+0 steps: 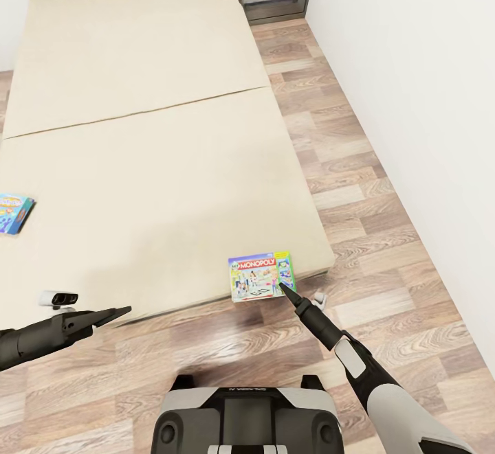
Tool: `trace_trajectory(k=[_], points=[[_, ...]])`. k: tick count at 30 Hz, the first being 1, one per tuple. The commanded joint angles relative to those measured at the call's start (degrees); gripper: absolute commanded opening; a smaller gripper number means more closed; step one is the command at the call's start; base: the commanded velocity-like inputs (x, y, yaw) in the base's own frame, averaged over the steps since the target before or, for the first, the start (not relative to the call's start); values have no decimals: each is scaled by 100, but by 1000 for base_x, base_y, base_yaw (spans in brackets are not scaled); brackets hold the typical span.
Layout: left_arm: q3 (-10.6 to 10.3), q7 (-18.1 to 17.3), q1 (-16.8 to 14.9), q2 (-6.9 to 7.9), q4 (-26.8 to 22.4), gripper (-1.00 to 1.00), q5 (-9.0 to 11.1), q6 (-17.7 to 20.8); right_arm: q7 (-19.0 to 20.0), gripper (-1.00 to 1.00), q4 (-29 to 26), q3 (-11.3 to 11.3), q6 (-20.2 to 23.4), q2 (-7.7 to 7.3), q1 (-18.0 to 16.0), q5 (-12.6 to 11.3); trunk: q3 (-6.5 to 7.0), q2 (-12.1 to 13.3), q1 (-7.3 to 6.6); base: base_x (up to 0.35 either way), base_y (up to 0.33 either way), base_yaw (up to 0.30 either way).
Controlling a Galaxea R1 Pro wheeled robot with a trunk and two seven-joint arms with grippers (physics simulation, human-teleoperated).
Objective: Put all the toys in the child's room - the three board games (two on the bed and one on the table), the two jigsaw puzzles on the table, and the tennis ball on the table - inside the toy box on the table in the child's room.
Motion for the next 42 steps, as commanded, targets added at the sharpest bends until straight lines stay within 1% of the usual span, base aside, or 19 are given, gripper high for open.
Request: trace_trajectory(k=[1,42], points=[[1,-24,-1,1,-1,100,-5,61,21,100,1,-21,60,3,-2,-24,-2,-2,0,1,1,0],[3,-24,0,1,8,100,-5,61,24,100,1,-14,60,3,0,-30,-2,-2,0,0,0,0]])
